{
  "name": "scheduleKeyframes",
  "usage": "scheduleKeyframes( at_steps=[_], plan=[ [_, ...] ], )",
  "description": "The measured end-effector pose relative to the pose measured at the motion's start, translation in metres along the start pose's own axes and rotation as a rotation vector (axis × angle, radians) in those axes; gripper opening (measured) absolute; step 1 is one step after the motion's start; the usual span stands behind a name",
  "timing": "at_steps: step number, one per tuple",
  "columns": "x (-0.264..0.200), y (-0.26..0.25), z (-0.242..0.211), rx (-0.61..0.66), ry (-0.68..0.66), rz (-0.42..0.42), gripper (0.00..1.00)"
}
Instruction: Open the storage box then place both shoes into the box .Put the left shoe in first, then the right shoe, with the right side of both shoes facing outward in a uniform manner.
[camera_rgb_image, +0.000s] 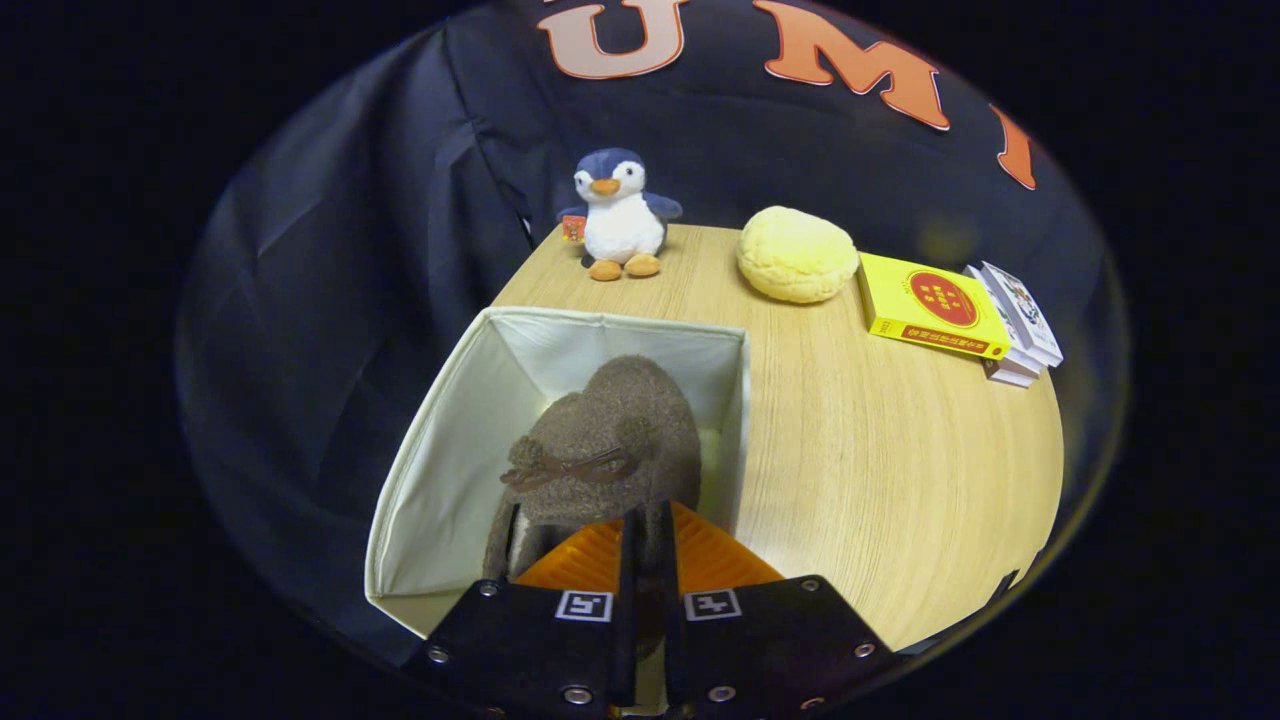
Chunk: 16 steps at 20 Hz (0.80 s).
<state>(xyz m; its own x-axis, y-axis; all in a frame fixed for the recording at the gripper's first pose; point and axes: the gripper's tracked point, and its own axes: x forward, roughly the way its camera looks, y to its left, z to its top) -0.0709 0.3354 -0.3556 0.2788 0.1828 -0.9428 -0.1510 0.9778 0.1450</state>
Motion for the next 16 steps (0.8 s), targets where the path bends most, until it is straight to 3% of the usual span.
scheduleKeyframes(
  at_steps=[4, 8, 13, 16],
  plan=[
    [-0.016, 0.004, 0.013, 0.010, -0.039, 0.053, 0.28],
    [-0.043, -0.006, 0.036, 0.030, -0.127, 0.116, 0.52],
    [-0.080, -0.045, 0.068, 0.028, -0.283, 0.114, 0.79],
    [-0.102, -0.076, 0.087, 0.037, -0.383, 0.102, 0.89]
  ],
)
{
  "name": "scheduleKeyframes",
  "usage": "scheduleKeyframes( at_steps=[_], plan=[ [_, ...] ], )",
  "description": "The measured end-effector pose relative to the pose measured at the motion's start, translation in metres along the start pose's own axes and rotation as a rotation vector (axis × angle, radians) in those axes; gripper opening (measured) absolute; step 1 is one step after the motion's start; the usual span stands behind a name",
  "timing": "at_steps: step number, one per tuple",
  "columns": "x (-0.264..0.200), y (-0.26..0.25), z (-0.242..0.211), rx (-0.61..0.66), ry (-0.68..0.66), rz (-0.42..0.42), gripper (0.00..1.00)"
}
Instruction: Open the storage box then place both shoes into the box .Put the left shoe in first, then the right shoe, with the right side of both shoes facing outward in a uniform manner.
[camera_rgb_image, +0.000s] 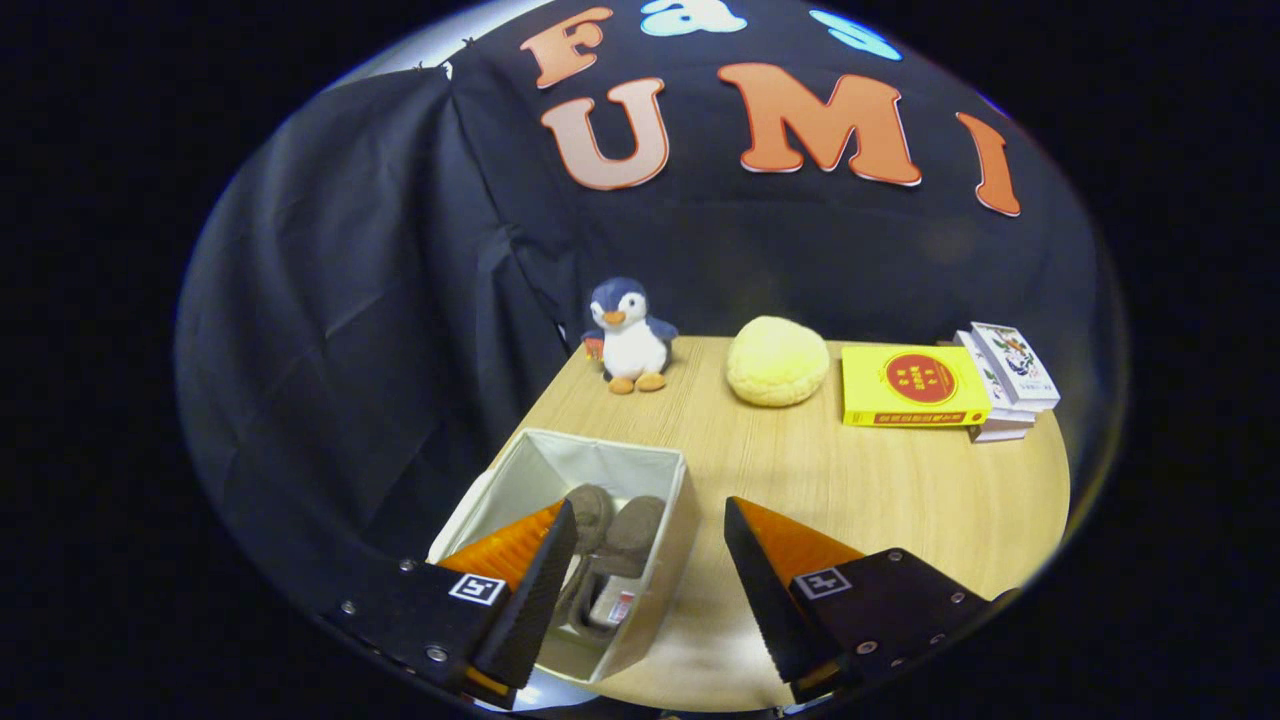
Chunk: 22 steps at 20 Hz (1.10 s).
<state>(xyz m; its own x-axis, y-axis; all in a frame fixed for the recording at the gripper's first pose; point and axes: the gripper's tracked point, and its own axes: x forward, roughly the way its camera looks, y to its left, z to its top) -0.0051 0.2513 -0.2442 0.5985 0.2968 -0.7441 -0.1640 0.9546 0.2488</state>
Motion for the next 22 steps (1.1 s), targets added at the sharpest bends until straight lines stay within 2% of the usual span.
scheduleKeyframes(
  at_steps=[5, 9, 15, 22],
  plan=[
    [-0.040, -0.058, 0.050, -0.003, -0.198, -0.054, 0.98],
    [-0.090, -0.120, 0.089, -0.043, -0.334, -0.175, 0.98],
    [-0.171, -0.202, 0.148, -0.038, -0.548, -0.284, 0.98],
    [-0.233, -0.266, 0.177, -0.112, -0.700, -0.395, 0.98]
  ],
)
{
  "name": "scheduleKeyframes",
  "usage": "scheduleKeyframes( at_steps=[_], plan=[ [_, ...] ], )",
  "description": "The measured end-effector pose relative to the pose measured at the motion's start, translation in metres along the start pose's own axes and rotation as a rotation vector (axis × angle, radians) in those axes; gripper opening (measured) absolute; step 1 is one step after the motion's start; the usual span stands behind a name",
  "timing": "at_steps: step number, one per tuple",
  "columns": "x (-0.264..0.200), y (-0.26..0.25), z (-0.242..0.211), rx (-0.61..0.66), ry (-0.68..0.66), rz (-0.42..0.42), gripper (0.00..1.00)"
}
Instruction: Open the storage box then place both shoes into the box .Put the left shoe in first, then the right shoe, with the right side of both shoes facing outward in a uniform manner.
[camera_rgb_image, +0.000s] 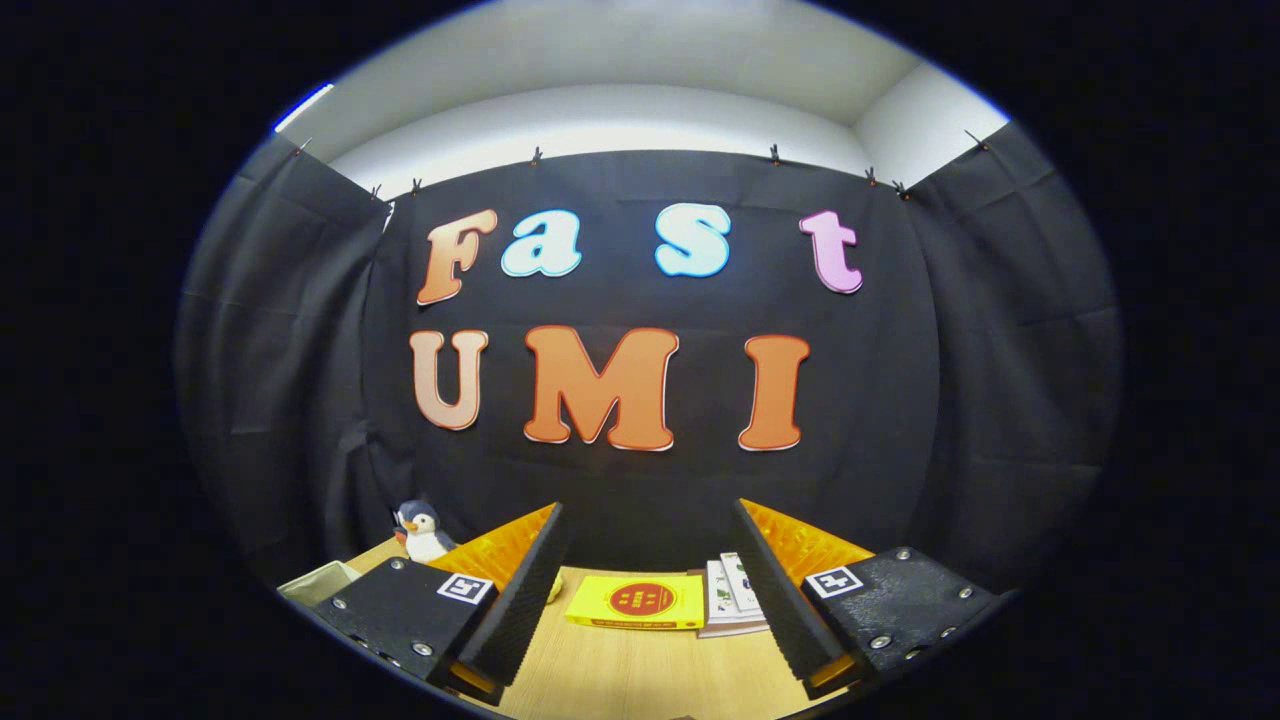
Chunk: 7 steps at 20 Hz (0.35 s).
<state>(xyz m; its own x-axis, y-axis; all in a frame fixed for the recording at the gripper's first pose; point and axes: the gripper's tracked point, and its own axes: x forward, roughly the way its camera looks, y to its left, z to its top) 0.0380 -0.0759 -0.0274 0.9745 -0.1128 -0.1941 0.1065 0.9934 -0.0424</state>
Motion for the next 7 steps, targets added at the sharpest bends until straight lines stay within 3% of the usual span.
scheduleKeyframes(
  at_steps=[7],
  plan=[
    [0.007, -0.009, 0.037, 0.012, -0.125, -0.012, 0.97]
  ],
)
